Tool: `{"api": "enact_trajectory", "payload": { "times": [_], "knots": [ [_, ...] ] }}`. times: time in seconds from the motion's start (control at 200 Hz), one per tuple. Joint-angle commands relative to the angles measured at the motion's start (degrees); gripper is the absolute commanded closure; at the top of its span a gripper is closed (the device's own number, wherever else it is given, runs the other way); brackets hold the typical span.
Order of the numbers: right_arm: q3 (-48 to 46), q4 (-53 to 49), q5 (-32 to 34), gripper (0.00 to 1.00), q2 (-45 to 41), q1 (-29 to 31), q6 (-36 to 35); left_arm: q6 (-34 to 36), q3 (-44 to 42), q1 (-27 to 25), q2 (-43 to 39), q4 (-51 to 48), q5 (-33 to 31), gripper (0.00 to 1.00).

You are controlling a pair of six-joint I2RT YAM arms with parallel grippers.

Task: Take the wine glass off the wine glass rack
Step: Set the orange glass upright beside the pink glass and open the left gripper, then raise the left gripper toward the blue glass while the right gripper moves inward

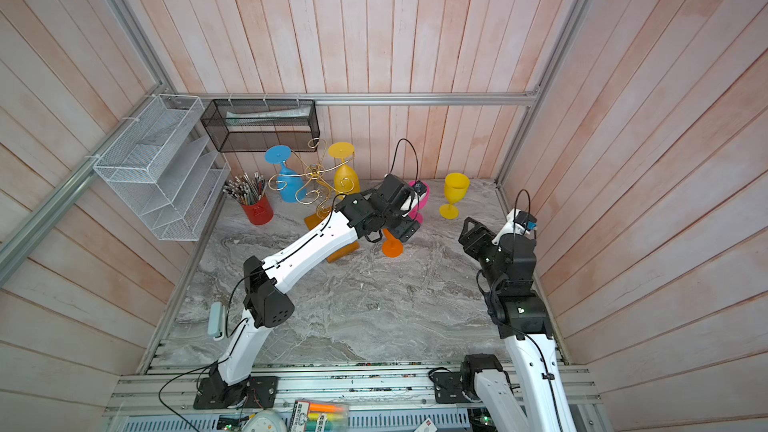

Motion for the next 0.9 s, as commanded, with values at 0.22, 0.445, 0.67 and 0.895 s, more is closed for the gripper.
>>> {"api": "enact_trajectory", "payload": {
  "times": [0.22, 0.445, 0.67, 0.895],
  "knots": [
    [2.5, 0.16, 1.56, 0.26, -1.4, -0.27, -1.54, -0.39, -1.21, -1.03, -6.34, 3.47, 0.15, 0.08],
    [3.25, 1.06, 1.59, 0.26, -1.53, -0.33, -1.54, -0.85, -2.54, -1.38, -10.18, 4.62, 1.36, 0.08],
    [3.21, 3.36, 0.61, 0.27, -1.62, -0.33, -1.62, -1.1, -5.19, -1.63, -15.06, 6.18, 1.36, 0.08],
    [2.82, 5.22, -2.59, 0.27, -0.73, -0.18, -1.95, -1.61, -14.33, -1.08, -22.58, 10.13, -1.33, 0.08]
  ]
}}
